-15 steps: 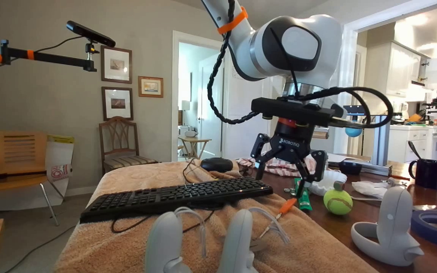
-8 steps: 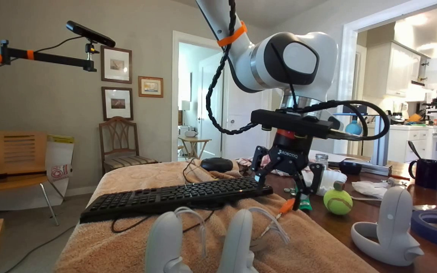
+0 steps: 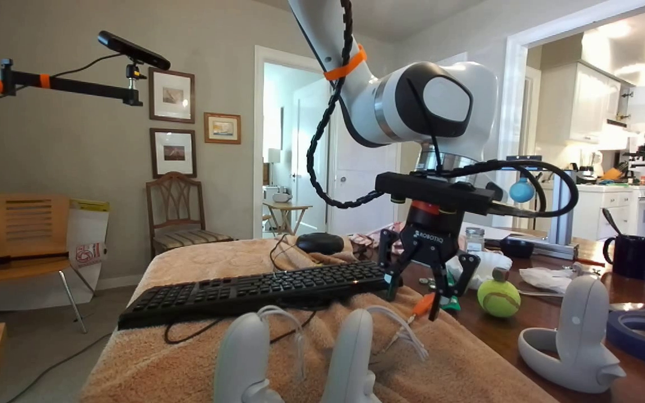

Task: Use the spatula to lift one of the white items on the table

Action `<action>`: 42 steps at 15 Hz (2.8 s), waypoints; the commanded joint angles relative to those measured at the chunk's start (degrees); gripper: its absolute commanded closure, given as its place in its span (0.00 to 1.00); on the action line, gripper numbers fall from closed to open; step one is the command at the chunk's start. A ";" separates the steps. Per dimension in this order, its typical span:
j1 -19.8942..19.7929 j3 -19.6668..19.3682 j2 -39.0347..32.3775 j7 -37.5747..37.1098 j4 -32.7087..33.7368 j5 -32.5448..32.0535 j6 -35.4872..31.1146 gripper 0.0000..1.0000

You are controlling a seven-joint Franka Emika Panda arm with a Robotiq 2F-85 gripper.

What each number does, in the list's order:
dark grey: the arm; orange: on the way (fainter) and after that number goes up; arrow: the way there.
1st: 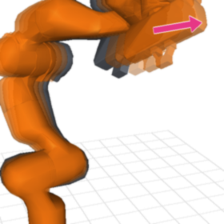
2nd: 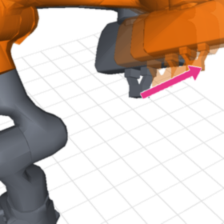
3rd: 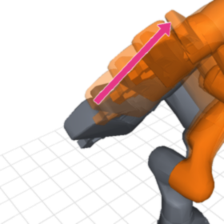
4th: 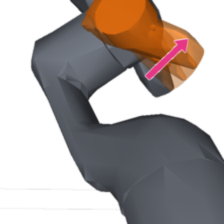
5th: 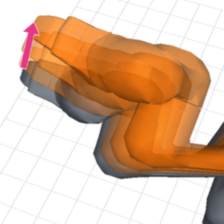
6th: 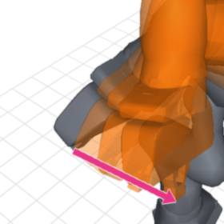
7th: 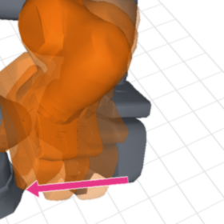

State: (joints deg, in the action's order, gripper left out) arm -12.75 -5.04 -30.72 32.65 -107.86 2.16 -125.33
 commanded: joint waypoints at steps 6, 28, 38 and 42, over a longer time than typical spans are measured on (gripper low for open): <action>-0.48 2.10 -5.61 -1.03 7.83 -2.54 3.52 0.77; -0.41 3.00 -8.65 -0.92 10.01 -2.99 4.59 0.83; -0.91 2.85 -9.35 -0.87 10.29 -3.20 4.35 0.98; -0.93 3.11 -7.35 -1.52 10.16 -2.46 4.91 0.98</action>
State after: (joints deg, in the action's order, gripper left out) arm -13.14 -2.62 -38.70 32.64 -98.89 0.18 -122.28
